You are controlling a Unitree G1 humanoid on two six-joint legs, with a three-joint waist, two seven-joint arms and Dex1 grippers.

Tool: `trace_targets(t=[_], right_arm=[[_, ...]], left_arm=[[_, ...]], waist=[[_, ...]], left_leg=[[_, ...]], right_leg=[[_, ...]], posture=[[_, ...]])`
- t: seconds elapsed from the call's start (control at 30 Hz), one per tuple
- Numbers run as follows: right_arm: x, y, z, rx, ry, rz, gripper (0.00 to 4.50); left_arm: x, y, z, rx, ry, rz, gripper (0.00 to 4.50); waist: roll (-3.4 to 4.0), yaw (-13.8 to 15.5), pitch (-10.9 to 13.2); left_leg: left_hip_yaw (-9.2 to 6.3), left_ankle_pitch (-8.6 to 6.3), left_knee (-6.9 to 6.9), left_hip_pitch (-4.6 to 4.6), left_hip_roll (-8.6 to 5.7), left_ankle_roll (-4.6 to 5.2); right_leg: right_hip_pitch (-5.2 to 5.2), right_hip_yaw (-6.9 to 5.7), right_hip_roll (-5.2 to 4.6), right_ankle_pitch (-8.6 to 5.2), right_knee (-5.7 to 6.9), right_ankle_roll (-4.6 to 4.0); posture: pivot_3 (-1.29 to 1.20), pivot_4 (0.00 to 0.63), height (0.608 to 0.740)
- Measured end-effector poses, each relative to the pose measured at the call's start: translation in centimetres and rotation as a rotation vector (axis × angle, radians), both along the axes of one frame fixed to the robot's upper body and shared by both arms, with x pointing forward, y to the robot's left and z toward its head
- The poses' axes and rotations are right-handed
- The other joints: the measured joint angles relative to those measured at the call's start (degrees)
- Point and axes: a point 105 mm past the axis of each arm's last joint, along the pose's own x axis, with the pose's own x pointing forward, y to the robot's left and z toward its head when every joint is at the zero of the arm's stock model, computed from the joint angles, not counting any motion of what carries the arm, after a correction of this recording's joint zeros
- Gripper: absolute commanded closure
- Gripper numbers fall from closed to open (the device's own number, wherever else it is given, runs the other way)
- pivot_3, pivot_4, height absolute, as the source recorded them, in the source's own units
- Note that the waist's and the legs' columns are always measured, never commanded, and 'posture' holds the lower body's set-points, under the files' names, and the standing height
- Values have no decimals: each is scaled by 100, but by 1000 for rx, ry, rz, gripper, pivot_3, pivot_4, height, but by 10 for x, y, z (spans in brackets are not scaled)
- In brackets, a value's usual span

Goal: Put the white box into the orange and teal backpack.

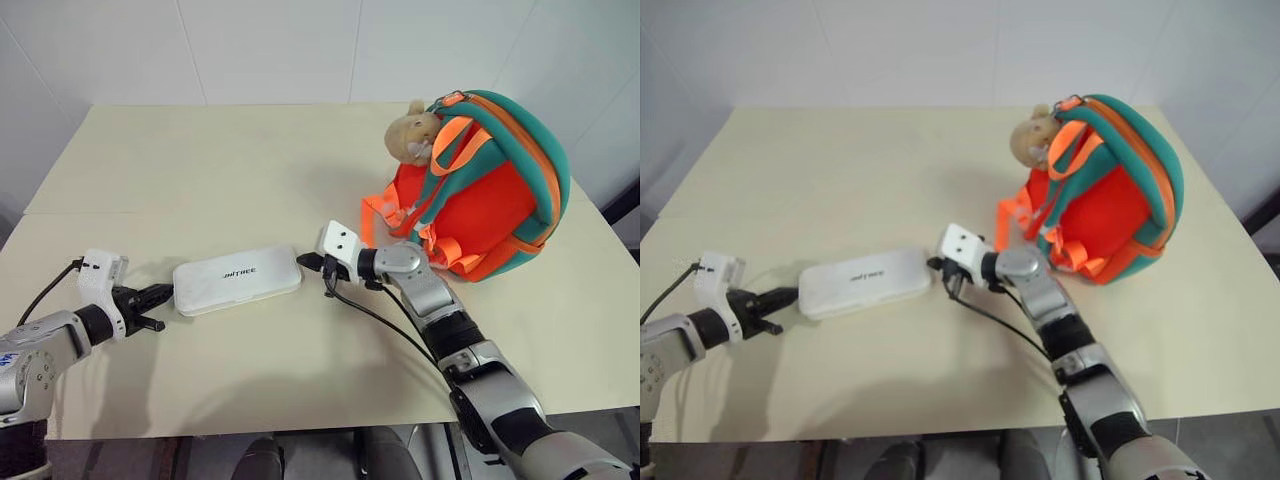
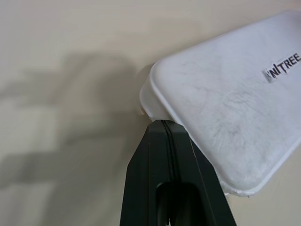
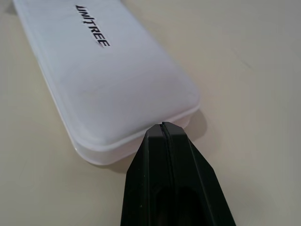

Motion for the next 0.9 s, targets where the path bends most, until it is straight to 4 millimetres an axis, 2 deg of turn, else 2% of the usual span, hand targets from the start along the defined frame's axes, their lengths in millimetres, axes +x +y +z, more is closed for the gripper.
trace_targets(t=[0.1, 0.2, 0.23, 0.43, 0.7, 0.9], right_arm=[[-11, 1, 3, -8, 2, 46, 4380], [-39, 29, -2, -17, 31, 194, 4380], [-46, 33, -4, -23, 38, 224, 4380], [-52, 20, -4, -49, 58, 218, 4380], [-43, 14, -1, -13, 68, 140, 4380], [-22, -13, 23, 68, 50, -3, 4380]], left_arm=[[3, -11, -1, 2, 6, -56, 4500], [2, -53, -6, -31, 26, -246, 4500], [0, -61, -9, -36, 36, -284, 4500], [-4, -78, -12, -43, 62, -379, 4500], [2, -75, -7, -44, 37, -371, 4500], [5, -45, 9, -33, -13, -272, 4500]], waist=[[-1, 47, -1], [-1, 83, 0], [-1, 88, 0], [-1, 85, 0], [-1, 73, 0], [-1, 75, 0]], left_leg=[[2, 0, -1, 2, 1, 0], [3, -1, 2, -4, 2, -1], [3, -1, 5, -7, 1, -2], [3, -2, 8, -3, 6, -2], [4, -2, 5, -4, 9, -3], [4, -2, 0, -8, 9, -2]], right_leg=[[1, 1, 1, 0, -1, 0], [0, 0, 1, 0, -2, 0], [0, 0, 0, 0, -3, 0], [0, 0, 9, 3, 0, -3], [-4, 1, 13, 5, -3, -8], [-5, 1, 12, 5, -12, -8]], posture=[[0, 150, 740], [0, 150, 740], [0, 150, 740], [0, 150, 740], [0, 150, 740], [0, 150, 740]])
